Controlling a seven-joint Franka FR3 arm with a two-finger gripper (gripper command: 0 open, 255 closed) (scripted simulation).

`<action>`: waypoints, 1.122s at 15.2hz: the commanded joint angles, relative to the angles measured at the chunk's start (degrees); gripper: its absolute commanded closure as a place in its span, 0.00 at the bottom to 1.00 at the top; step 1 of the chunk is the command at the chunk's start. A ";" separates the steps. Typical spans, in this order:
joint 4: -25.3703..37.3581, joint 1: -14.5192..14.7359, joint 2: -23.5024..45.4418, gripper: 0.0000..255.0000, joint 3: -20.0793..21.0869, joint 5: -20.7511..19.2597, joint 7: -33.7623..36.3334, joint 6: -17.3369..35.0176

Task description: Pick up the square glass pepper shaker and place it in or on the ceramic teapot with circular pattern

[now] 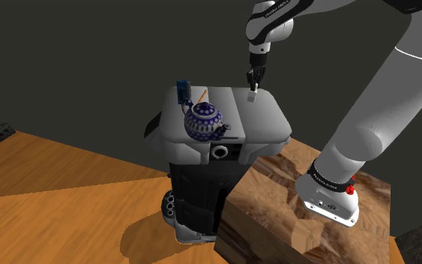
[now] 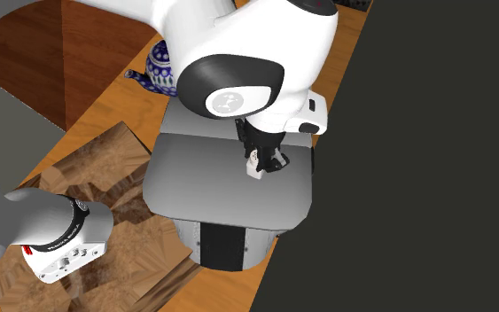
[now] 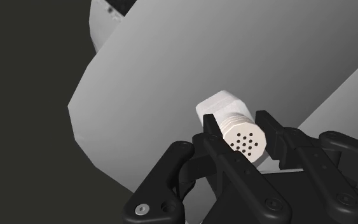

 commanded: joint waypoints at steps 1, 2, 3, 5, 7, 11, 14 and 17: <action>-0.02 0.00 0.01 1.00 0.00 0.00 0.00 0.02; 0.34 0.02 -0.43 1.00 0.02 -0.13 0.08 -0.75; 0.71 0.03 -0.84 1.00 0.04 -0.24 0.15 -1.52; 1.49 0.06 -1.64 1.00 0.09 -0.47 0.28 -3.06; 2.31 0.09 -2.38 1.00 0.14 -0.67 0.40 -4.60; 4.11 0.14 -3.72 1.00 0.27 -1.00 0.58 -7.68; 5.58 0.18 -4.59 1.00 0.37 -1.19 0.68 -9.99; 7.16 0.22 -5.34 1.00 0.48 -1.34 0.75 -12.29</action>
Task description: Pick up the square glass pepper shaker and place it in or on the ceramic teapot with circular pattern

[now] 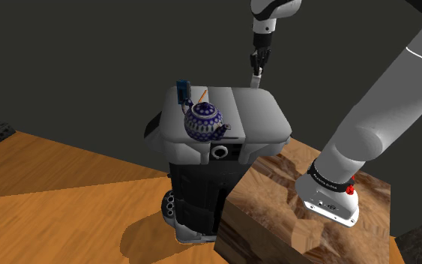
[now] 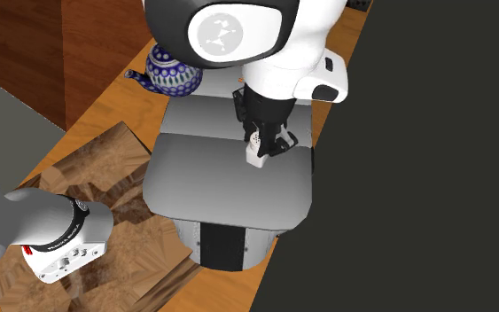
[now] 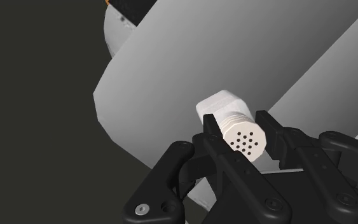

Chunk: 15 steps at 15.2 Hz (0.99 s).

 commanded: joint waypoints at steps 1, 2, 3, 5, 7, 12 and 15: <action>1.01 0.00 -0.56 1.00 0.05 -0.13 0.01 -1.57; 1.57 0.02 -0.77 1.00 0.09 -0.17 0.03 -2.34; 2.15 0.03 -0.97 1.00 0.12 -0.20 0.04 -3.10; 3.33 0.06 -1.33 1.00 0.19 -0.26 0.05 -4.63; 4.57 0.09 -1.63 1.00 0.26 -0.31 0.05 -6.17; 7.87 0.16 -2.18 1.00 0.41 -0.36 0.00 -9.99; 10.01 0.21 -2.35 1.00 0.49 -0.36 -0.06 -12.29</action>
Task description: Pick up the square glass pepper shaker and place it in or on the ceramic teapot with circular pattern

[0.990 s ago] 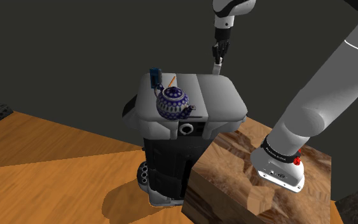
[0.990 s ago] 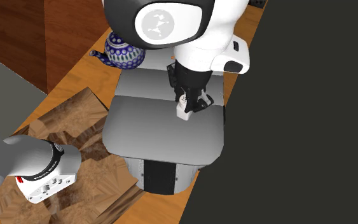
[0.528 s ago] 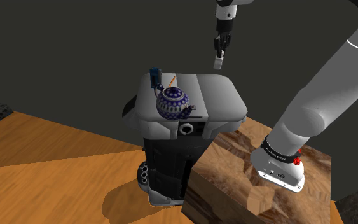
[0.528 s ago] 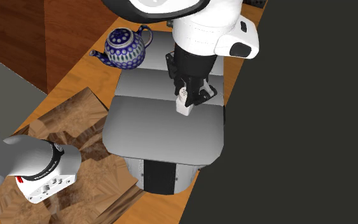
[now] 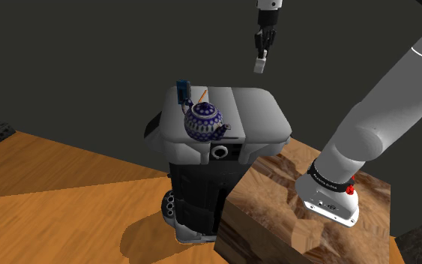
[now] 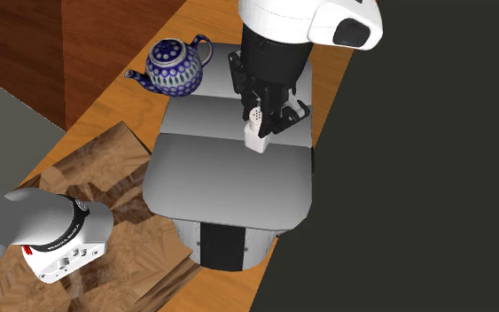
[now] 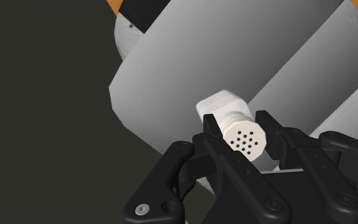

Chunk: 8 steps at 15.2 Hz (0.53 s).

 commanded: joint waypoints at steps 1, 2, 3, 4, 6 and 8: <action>1.61 0.02 0.06 1.00 0.03 0.05 -0.09 -1.57; 2.36 0.04 0.04 1.00 0.05 0.06 -0.12 -2.33; 3.12 0.05 0.04 1.00 0.07 0.07 -0.16 -3.10; 3.90 0.06 0.05 1.00 0.09 0.08 -0.19 -3.87; 5.50 0.09 0.11 1.00 0.13 0.12 -0.27 -5.41; 7.16 0.11 0.22 1.00 0.15 0.16 -0.36 -6.96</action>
